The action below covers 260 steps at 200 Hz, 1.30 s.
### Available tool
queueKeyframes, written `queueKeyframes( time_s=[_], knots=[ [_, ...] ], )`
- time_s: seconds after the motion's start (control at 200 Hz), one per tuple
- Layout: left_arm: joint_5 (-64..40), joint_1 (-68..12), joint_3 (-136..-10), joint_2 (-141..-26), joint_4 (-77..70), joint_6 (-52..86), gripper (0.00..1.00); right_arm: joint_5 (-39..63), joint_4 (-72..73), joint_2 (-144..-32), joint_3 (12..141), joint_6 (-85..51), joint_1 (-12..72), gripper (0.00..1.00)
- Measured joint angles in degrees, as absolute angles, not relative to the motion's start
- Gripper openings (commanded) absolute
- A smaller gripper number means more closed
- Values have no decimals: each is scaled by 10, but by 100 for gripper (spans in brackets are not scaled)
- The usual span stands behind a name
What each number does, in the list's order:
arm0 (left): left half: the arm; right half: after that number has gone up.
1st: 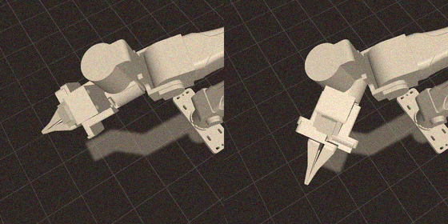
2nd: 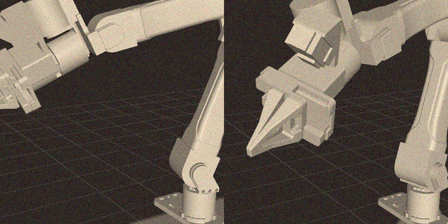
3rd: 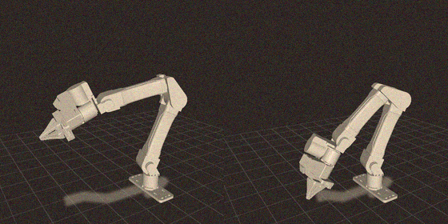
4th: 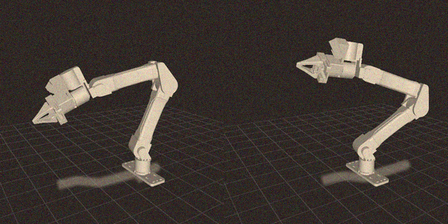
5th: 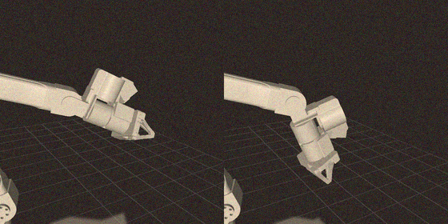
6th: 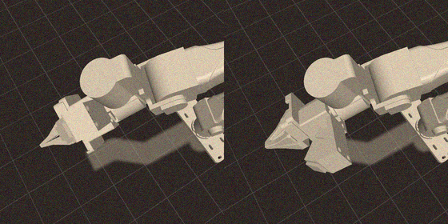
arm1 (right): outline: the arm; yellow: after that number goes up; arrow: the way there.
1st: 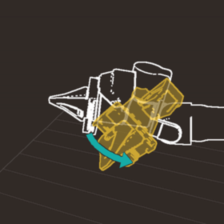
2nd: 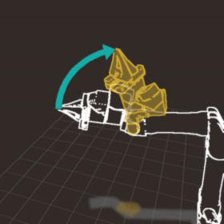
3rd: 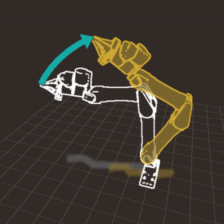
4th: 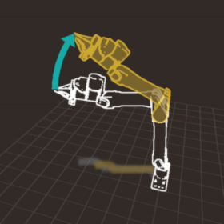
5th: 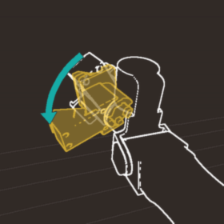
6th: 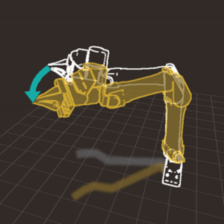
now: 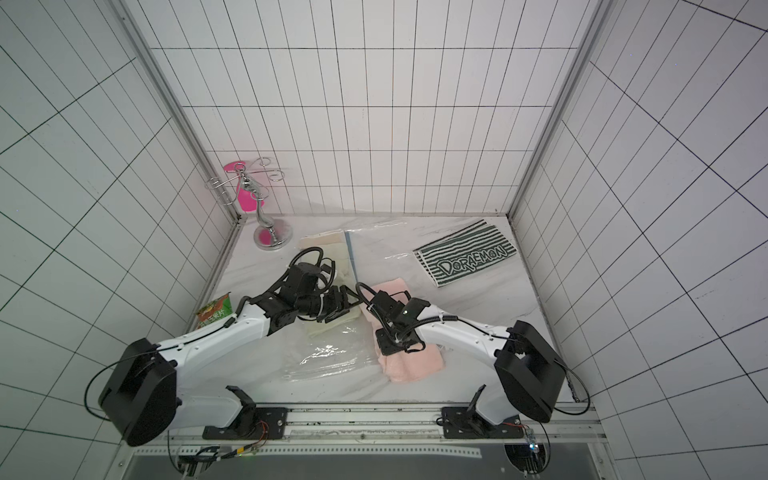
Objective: Place the folded towel into the vacuum bag
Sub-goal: Adjust the towel in the vacuum bag.
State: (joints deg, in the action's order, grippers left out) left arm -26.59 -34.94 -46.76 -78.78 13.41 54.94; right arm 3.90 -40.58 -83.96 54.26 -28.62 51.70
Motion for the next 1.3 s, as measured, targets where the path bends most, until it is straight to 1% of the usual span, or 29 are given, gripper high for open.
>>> queueKeyframes(
  time_s=[0.21,0.405,0.495,0.58,0.655,0.73,0.775,0.835,0.885,0.965,1.07,1.13,1.18,1.23,1.25,1.3],
  knots=[
    [-264,-357,-471,-831,114,566,71,74,-492,-800,582,-242,500,14],
    [-265,-366,-521,-892,83,580,69,87,-543,-782,626,-215,498,13],
    [-267,-373,-531,-918,58,591,64,90,-563,-781,642,-206,494,12],
    [-274,-375,-532,-938,38,601,50,94,-577,-778,654,-200,490,12],
    [-284,-374,-532,-957,21,609,40,96,-589,-773,664,-196,486,12],
    [-290,-372,-533,-969,14,611,39,97,-604,-767,676,-190,482,11],
    [-293,-369,-535,-970,20,607,43,97,-612,-766,683,-187,480,11],
    [-296,-362,-549,-969,41,591,57,98,-619,-766,688,-184,476,10],
    [-293,-355,-569,-966,67,580,63,98,-624,-766,689,-181,473,10],
    [-286,-350,-589,-942,99,554,70,99,-629,-769,689,-178,469,10],
    [-286,-359,-569,-878,104,555,77,102,-630,-773,689,-175,469,10],
    [-288,-370,-541,-846,90,572,81,107,-630,-774,689,-175,468,10],
    [-287,-386,-516,-831,72,595,87,113,-628,-775,689,-175,467,10],
    [-285,-402,-495,-829,55,620,90,118,-627,-776,689,-175,467,10],
    [-284,-410,-486,-830,46,632,94,120,-627,-776,689,-175,467,10],
    [-281,-425,-467,-835,32,658,95,126,-626,-778,690,-175,466,10]
  ],
)
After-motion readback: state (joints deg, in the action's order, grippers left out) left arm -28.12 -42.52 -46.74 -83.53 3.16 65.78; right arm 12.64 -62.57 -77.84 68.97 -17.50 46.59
